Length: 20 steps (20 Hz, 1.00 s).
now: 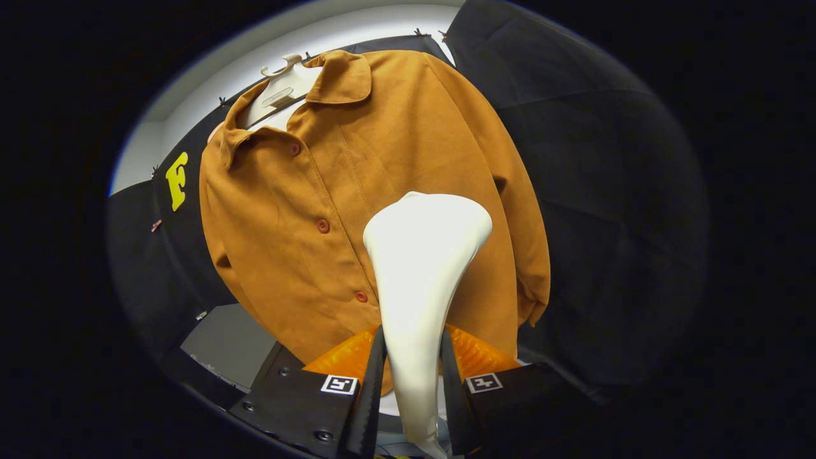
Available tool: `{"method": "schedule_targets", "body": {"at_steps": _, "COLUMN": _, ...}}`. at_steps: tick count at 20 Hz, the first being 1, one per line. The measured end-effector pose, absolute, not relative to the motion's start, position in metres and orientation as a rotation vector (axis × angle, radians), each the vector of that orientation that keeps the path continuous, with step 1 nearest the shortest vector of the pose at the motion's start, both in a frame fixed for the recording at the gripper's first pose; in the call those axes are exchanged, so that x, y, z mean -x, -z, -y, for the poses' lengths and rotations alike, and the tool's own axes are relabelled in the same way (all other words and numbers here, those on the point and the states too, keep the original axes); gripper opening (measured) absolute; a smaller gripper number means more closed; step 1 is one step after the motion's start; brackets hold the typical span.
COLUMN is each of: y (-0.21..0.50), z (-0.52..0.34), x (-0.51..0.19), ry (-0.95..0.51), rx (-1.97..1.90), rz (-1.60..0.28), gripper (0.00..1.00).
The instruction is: Iron the clothes twice with a garment steamer, once on the left side and once on the right side.
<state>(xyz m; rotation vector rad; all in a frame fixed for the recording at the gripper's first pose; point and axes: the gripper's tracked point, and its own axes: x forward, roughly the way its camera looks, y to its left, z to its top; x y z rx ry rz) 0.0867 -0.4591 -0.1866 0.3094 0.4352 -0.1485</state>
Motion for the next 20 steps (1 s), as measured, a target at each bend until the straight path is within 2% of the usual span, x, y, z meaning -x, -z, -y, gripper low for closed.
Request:
{"method": "schedule_targets", "body": {"at_steps": 9, "y": 0.103, "z": 0.398, "x": -0.063, "ry": 0.216, "rx": -0.199, "rz": -0.289, "gripper": 0.47}}
{"method": "schedule_targets", "body": {"at_steps": 20, "y": 0.021, "z": 0.266, "x": -0.052, "ry": 0.209, "rx": -0.092, "rz": -0.142, "gripper": 0.47}}
